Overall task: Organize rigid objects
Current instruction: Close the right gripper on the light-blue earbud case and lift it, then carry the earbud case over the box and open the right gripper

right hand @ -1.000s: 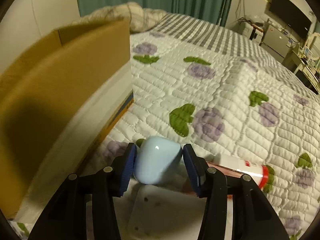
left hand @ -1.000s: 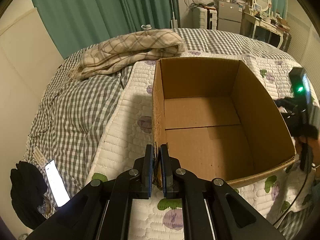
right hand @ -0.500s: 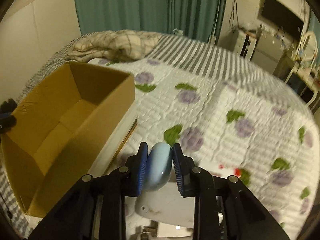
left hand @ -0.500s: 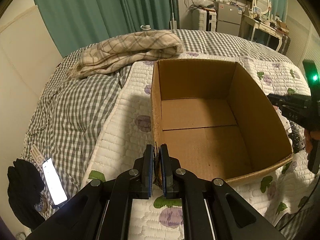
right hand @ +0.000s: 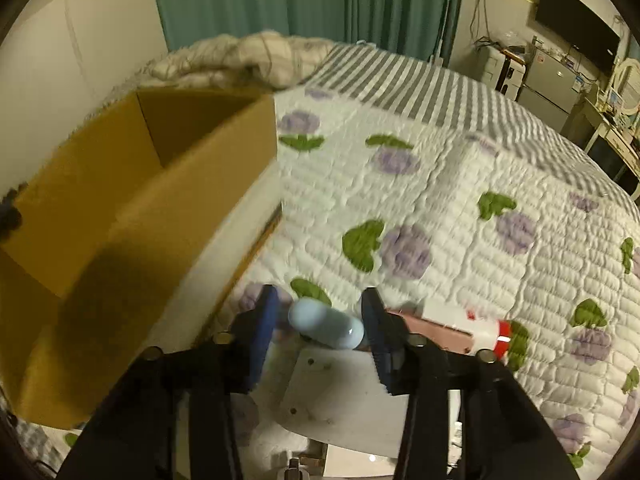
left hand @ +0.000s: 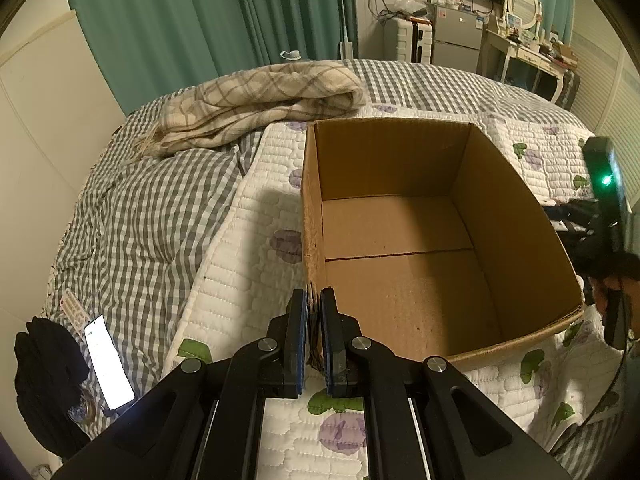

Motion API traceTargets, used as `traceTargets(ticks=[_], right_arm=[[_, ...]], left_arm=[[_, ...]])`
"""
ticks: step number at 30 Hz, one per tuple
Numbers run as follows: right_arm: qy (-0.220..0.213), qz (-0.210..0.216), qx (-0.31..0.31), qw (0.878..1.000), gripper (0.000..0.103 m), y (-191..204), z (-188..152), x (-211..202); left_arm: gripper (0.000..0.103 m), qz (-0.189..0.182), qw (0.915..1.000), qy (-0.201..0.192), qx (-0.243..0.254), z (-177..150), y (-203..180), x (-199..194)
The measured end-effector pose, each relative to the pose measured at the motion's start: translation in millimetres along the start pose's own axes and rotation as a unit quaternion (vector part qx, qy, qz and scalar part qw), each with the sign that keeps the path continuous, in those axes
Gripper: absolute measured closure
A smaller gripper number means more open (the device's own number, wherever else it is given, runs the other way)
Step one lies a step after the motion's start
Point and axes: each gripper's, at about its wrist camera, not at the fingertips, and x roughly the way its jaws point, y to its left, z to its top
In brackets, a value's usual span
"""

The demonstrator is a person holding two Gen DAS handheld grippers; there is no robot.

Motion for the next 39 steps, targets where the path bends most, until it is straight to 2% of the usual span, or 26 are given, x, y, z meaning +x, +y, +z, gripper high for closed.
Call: traceTargets(ticks=[8,12,15,18,23,33,39], right_arm=[[0.017,-0.031,-0.052,0.998,0.044,7.4,-7.3,20.6],[0.036,-0.048,-0.093,0.994,0.042,15.1,-8.4,34.3],[0.063,-0.032,-0.091,0.993,0.060,11.2,-11.6,50.1],[0.051,-0.022,-0.079,0.995,0.061,7.0,-12.3,46.1],[0.037,-0.016,-0.063,0.997,0.074,4.1,-14.9,36.8],[-0.008,0.012,-0.038,0.999,0.078,12.3,-12.4,4.8],[-0.069,0.001,-0.039,0.997,0.079,19.7,0.4,-43.5]], left_arm=[[0.096,0.001,1.0000,0.000,0.001,0.8,0.5,1.6],[0.096,0.001,1.0000,0.000,0.000,1.0,0.5,1.8],[0.096,-0.002,1.0000,0.002,-0.003,0.4,2.0,2.5],[0.096,-0.002,1.0000,0.002,-0.002,0.0,2.3,2.9],[0.096,-0.003,1.0000,0.001,-0.004,-0.2,2.7,2.9],[0.096,-0.004,1.0000,0.001,-0.004,0.6,2.9,3.2],[0.096,-0.003,1.0000,0.001,-0.004,0.5,3.0,3.2]])
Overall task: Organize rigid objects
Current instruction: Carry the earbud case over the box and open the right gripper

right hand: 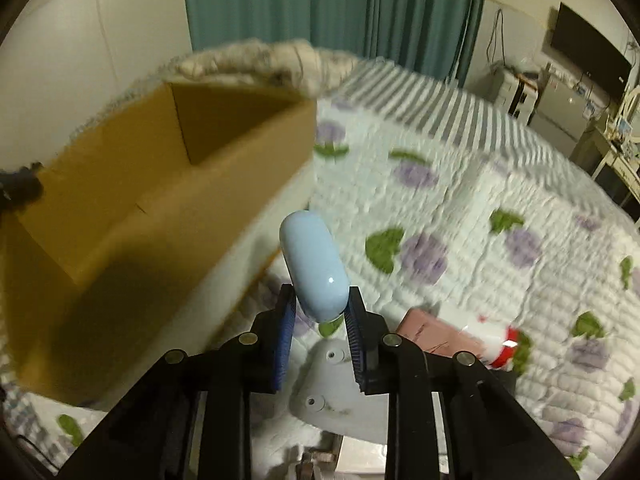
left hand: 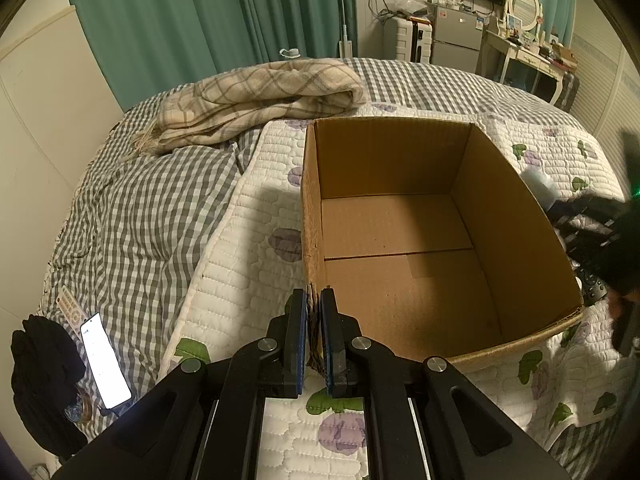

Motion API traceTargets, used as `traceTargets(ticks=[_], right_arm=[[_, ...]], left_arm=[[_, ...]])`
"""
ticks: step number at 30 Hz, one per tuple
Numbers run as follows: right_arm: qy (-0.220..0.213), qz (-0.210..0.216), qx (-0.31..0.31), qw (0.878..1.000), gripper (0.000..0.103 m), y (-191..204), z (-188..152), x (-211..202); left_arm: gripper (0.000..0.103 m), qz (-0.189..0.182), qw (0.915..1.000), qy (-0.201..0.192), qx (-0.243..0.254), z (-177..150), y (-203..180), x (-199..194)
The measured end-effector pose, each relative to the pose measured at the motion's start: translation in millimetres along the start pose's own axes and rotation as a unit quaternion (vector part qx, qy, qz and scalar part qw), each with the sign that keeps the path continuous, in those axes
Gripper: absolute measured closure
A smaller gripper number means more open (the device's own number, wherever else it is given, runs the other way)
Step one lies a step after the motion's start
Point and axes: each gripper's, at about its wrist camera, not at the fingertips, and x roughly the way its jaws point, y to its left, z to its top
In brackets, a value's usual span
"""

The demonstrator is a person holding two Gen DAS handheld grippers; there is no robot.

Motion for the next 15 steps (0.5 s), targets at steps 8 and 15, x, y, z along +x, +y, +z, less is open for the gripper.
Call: traceTargets(ticks=[8,15], right_arm=[[-0.065,0.035,-0.053,0.996,0.079,55.0,57.5,-70.3],[-0.009,0.065,-0.085,0.994,0.079,111.8,60.5,-28.1]], left_arm=[[0.096,0.001,1.0000,0.000,0.001,-0.1,0.2,0.0],[0.096,0.000,1.0000,0.002,-0.001,-0.5,-1.3,0.3]])
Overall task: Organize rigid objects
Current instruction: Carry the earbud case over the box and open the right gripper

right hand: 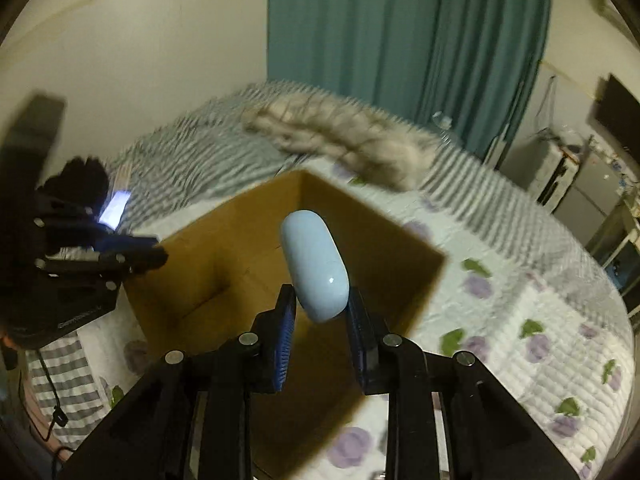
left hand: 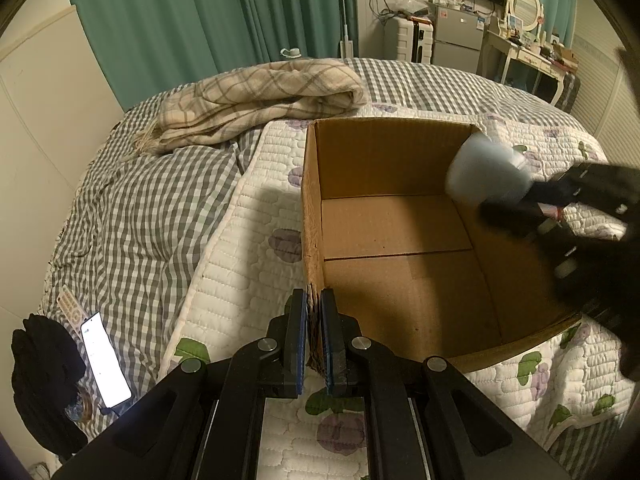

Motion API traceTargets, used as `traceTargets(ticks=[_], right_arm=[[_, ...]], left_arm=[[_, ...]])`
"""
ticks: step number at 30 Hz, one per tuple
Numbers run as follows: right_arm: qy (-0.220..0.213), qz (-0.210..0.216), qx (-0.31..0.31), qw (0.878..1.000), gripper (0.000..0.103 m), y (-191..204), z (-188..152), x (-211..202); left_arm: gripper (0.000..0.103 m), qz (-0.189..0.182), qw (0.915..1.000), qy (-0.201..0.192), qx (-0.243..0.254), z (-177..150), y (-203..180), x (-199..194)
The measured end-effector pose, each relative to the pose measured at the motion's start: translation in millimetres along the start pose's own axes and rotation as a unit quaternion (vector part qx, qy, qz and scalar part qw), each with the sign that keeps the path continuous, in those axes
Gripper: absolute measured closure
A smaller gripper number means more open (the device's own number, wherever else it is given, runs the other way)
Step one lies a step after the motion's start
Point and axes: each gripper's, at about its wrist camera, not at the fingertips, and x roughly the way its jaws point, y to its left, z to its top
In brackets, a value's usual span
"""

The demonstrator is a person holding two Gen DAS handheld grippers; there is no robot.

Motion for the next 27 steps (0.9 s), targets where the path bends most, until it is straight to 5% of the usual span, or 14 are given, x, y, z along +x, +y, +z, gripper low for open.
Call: traceTargets(ticks=[10,13,19,27], right_arm=[[0.013,0.009,0.000,1.000,0.076,8.1,-7.1,19.1],[-0.017,-0.013,0.023,1.000,0.017,-2.0,-8.2,-3.4],[-0.057,-0.069,0.059,0.994,0.015,-36.8,-21.7,-60.7],[-0.042,-0.183,0.094,0.978,0.015,-94.8,-79.2,-116.4]], left_arm=[[0.096,0.002,1.0000,0.001,0.002,0.5,-1.3,-0.3],[0.096,0.006,1.0000,0.002,0.004,1.3,-2.5,-0.6],[0.096,0.010,0.9999,-0.003,0.010,2.8,-6.3,-3.7],[0.096,0.014,0.9997,-0.009,0.015,3.8,-8.1,-5.3]])
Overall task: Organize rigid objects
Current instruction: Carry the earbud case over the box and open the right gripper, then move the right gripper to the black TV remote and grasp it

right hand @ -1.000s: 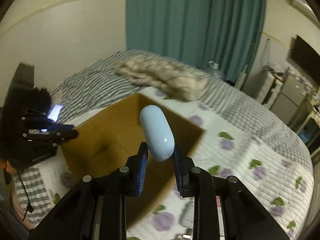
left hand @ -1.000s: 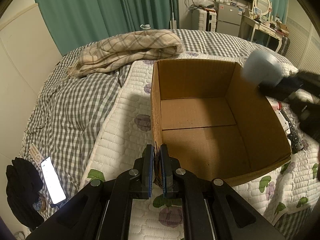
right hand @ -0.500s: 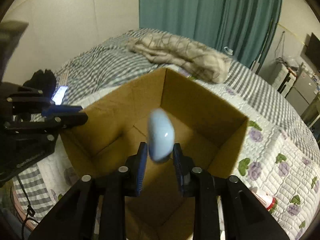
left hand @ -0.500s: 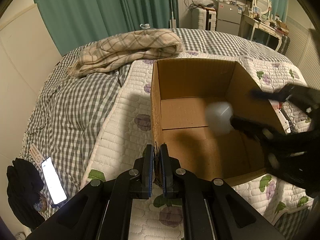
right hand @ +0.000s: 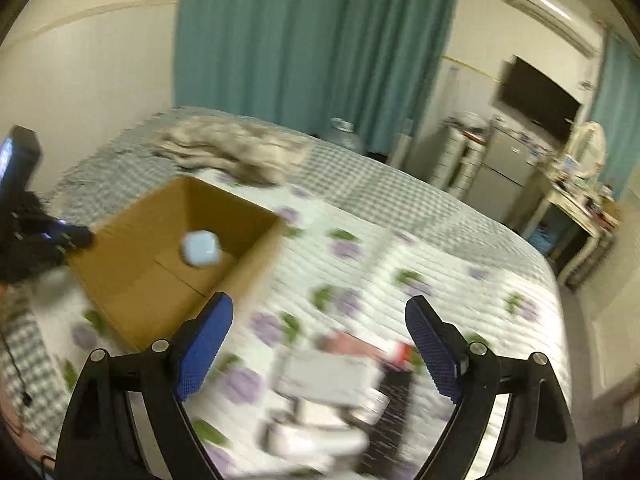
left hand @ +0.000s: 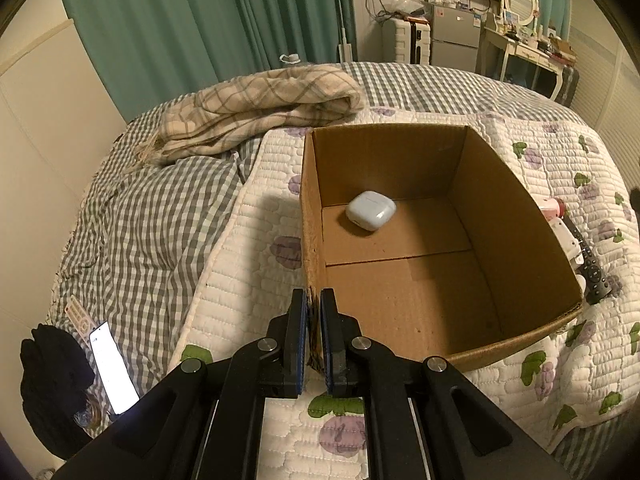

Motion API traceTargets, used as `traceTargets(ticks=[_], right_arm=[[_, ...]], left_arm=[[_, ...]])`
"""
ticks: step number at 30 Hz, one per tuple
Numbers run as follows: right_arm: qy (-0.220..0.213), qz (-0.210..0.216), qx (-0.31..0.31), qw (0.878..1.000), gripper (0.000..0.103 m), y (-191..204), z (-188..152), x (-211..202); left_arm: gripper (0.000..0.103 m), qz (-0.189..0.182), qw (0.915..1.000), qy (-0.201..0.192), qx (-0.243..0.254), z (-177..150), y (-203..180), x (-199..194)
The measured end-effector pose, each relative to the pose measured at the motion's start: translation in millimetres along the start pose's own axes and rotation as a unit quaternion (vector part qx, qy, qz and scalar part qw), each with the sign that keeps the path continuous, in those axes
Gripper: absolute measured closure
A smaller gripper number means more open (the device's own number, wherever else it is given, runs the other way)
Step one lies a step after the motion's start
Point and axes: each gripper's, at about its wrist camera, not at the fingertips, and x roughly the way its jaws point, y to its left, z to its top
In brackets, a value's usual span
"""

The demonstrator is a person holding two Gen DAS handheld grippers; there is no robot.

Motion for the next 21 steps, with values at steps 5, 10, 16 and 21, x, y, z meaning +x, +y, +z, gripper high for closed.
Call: traceTargets(ticks=[5,10,16,21], right_arm=[[0.038,-0.039,0.031,0.998,0.015,-40.6,-42.6,10.3],[0.107,-0.057,0.043,0.992,0.015,-51.0,-91.2,50.4],[0.148,-0.061,0.051,0.986,0.016,-52.9,-123.1,76.4],[0.184,-0.048,0.059,0.980,0.027,-55.0,-129.1,96.7]], left_arm=[[0.096,0.004,1.0000,-0.002,-0.003,-1.4,0.0,-0.1],[0.096,0.009,1.0000,-0.001,0.000,-1.5,-2.4,-0.6],[0.096,0.013,0.9999,0.001,0.002,-3.1,-3.3,0.0],[0.096,0.009,1.0000,0.000,-0.001,-4.6,-2.9,0.3]])
